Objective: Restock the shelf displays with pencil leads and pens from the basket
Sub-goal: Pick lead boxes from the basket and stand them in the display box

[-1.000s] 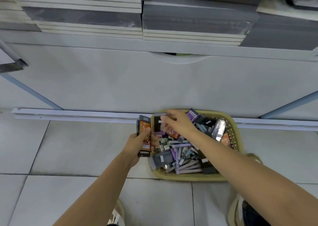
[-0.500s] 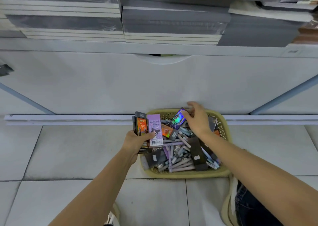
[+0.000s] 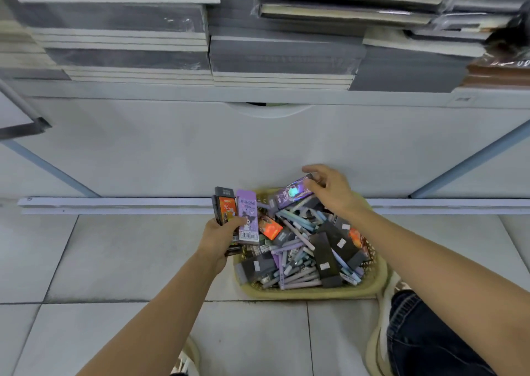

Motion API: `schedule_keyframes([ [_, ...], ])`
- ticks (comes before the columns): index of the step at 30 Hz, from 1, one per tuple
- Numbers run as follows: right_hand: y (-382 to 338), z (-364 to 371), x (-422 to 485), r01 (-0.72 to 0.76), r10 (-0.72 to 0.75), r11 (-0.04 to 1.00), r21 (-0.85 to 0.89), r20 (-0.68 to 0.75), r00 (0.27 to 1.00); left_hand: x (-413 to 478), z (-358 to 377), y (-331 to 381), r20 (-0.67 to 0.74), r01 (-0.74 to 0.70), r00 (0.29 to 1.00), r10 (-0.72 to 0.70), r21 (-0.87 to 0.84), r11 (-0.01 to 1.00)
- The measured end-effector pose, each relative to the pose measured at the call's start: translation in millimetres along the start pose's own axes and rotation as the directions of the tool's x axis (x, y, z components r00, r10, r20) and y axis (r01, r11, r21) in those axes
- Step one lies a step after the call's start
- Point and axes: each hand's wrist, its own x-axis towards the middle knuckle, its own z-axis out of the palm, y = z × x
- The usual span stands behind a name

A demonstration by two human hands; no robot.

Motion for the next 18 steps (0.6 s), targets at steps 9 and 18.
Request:
schedule_keyframes([
  [9,-81,-10,-44,-0.072,-0.024,0.914,0.4,0.229,0.973,-61,23,49,-0.004,-0.097,0.995,0.104,-0.406,0.909],
  [18,-164,-20,-76,0.143,-0.27,0.919,0.367,0.323,0.907,-116,0,109,0.022,-0.424,0.895,0.445,-0.264,0.866],
])
